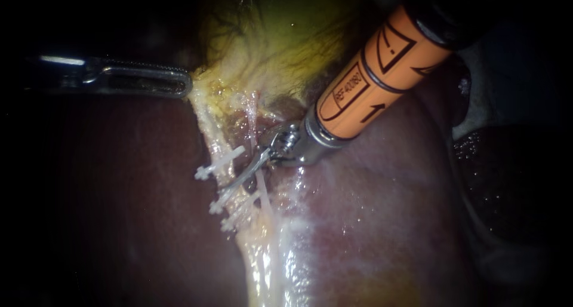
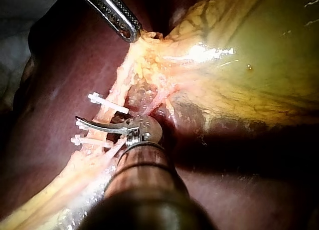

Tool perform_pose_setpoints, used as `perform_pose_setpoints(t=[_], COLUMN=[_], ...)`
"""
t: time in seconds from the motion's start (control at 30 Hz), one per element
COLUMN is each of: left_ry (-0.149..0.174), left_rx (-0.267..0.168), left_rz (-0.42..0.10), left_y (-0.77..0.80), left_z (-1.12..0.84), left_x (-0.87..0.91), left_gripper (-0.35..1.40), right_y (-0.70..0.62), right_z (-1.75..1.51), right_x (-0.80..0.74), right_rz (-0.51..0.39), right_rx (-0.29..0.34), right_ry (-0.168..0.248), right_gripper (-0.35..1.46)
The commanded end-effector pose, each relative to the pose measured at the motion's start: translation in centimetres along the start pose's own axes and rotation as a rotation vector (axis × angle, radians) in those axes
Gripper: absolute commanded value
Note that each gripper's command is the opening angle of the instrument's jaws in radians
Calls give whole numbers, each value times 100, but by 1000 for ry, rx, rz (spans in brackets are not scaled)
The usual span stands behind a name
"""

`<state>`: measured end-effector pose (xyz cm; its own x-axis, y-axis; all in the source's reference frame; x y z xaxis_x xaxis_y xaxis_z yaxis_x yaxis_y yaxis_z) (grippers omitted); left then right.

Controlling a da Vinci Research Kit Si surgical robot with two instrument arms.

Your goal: Go to the cutting position left tube

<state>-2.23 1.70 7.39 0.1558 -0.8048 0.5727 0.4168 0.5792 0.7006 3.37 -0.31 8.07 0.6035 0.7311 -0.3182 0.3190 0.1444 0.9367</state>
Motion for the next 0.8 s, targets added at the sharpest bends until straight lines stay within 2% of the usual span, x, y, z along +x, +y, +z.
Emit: perform_pose_setpoints(t=[0.03,0.13,0.33,0.53,0.8], left_ry=[0,0,0,0,0], left_rx=[0,0,0,0,1], left_rz=[0,0,0,0,0], left_y=[0,0,0,0,0], left_z=[0,0,0,0,0], left_x=[0,0,0,0,-1], left_gripper=[-35,-35,-35,-35,-35], right_y=[-1,-2,-4,-4,-9], right_z=[3,8,18,25,36], right_x=[1,3,6,10,13], right_rz=[-1,5,-104,-294,-556], right_rx=[3,8,10,14,17], right_ry=[3,7,30,63,173], right_gripper=[74,74,67,59,59])
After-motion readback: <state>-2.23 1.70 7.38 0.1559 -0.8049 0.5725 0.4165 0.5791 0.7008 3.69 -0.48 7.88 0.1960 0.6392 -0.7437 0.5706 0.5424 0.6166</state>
